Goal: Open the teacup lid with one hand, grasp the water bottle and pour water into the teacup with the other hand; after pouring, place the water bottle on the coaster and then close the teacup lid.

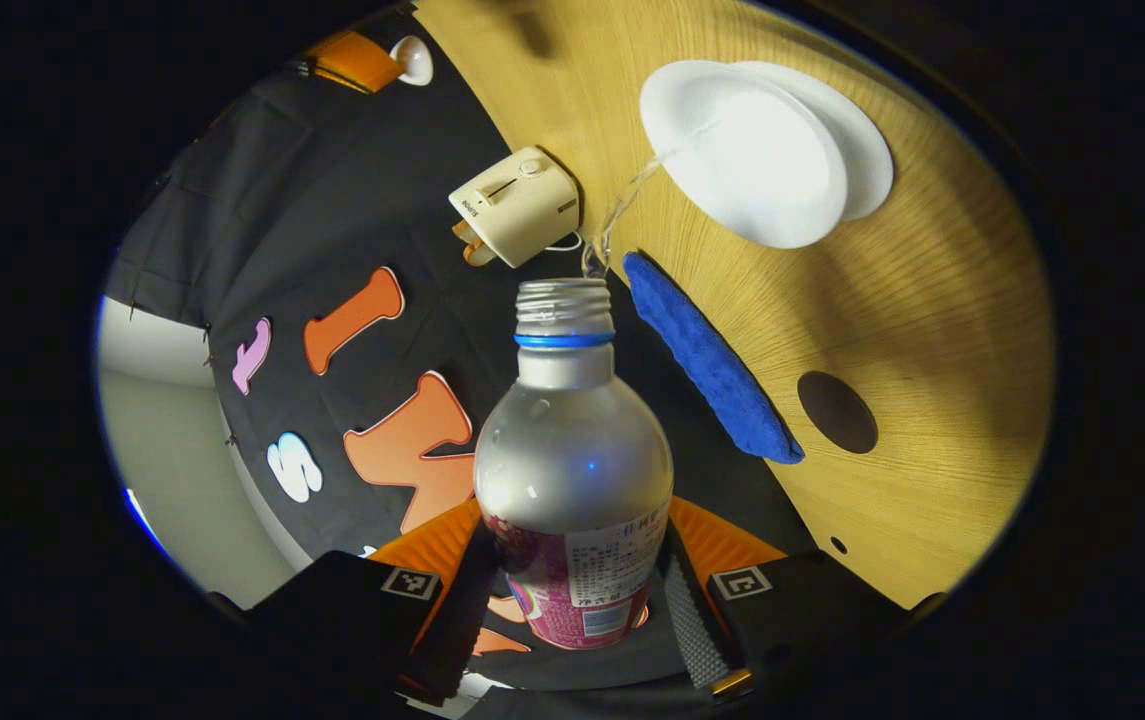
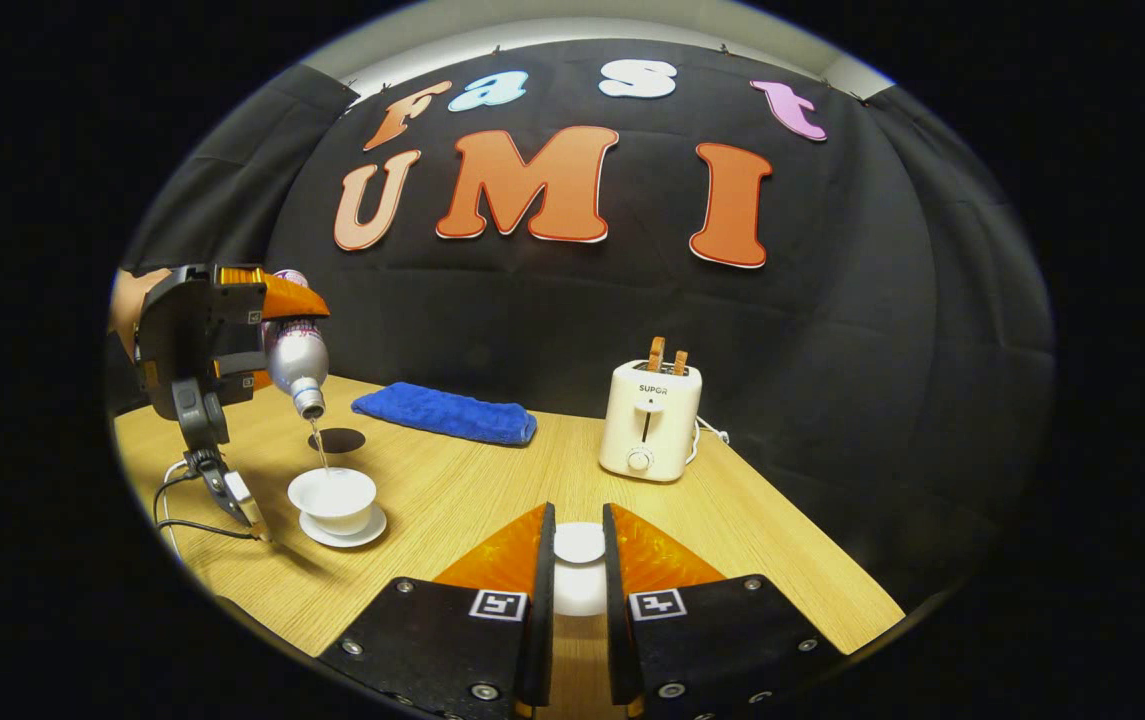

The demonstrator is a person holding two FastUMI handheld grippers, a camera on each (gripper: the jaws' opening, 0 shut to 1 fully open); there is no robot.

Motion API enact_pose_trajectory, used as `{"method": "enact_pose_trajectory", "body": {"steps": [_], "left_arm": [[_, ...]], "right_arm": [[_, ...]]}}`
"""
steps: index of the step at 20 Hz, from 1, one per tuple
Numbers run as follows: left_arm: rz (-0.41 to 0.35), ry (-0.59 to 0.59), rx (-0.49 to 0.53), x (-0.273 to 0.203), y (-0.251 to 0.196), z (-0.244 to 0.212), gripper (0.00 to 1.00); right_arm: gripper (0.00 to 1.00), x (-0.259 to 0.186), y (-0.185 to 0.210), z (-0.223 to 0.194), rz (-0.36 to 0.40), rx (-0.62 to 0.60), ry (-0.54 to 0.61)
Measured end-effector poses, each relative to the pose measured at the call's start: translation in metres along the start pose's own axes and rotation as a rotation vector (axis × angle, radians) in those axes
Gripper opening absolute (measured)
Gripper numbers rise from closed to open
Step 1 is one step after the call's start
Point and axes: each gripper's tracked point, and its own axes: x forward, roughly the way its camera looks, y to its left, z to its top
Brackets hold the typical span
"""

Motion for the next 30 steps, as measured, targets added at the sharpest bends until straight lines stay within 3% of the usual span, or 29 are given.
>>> {"method": "enact_pose_trajectory", "body": {"steps": [7,20,25,27,30], "left_arm": [[0.001,-0.023,0.033,-0.001,-0.002,0.011,0.83],[0.087,-0.038,0.014,-0.008,0.018,0.011,0.84],[0.120,-0.041,-0.101,-0.011,0.025,0.003,0.83],[0.094,-0.036,-0.216,-0.011,0.021,-0.009,0.84],[0.126,-0.015,-0.368,-0.019,0.032,-0.031,0.87]], "right_arm": [[0.23,0.000,0.004,-0.003,-0.011,0.010,0.023],[0.23,-0.008,0.023,0.009,-0.004,-0.027,0.018],[0.23,-0.007,0.032,0.016,0.019,-0.014,0.009],[0.23,-0.006,0.035,0.017,0.022,-0.017,0.009],[0.23,-0.005,0.038,0.020,0.022,-0.029,0.011]]}}
